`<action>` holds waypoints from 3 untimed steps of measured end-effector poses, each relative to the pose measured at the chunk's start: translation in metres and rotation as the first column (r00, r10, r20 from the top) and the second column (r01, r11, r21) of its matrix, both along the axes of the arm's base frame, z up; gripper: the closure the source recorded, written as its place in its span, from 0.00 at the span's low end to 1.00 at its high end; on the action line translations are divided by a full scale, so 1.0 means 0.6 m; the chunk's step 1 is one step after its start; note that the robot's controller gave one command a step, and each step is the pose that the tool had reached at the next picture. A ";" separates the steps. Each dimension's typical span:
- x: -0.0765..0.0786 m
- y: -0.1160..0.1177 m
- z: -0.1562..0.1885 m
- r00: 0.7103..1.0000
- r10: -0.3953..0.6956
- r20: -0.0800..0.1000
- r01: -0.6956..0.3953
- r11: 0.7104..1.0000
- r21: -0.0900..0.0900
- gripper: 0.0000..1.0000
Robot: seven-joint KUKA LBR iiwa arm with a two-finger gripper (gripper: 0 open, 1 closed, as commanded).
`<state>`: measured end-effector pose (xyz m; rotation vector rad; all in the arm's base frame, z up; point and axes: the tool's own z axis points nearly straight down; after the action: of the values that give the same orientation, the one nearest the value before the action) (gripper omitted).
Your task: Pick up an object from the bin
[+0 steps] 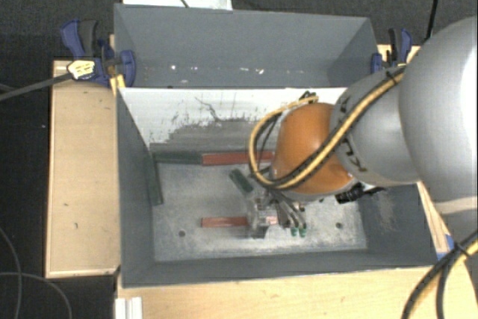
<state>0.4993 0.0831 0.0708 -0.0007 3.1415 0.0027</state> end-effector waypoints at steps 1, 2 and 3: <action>0.000 0.000 0.000 1.000 0.000 0.000 0.000 1.000 0.000 1.00; 0.077 0.018 0.229 0.999 0.041 0.004 -0.041 0.999 -0.001 1.00; 0.077 0.018 0.228 0.999 0.043 0.003 -0.043 0.999 -0.001 0.00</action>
Offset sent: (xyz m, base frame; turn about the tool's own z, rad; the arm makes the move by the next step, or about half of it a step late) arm 0.0452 0.0108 0.1364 -0.0460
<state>0.5453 0.0939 0.2079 -0.0678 3.1380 0.0008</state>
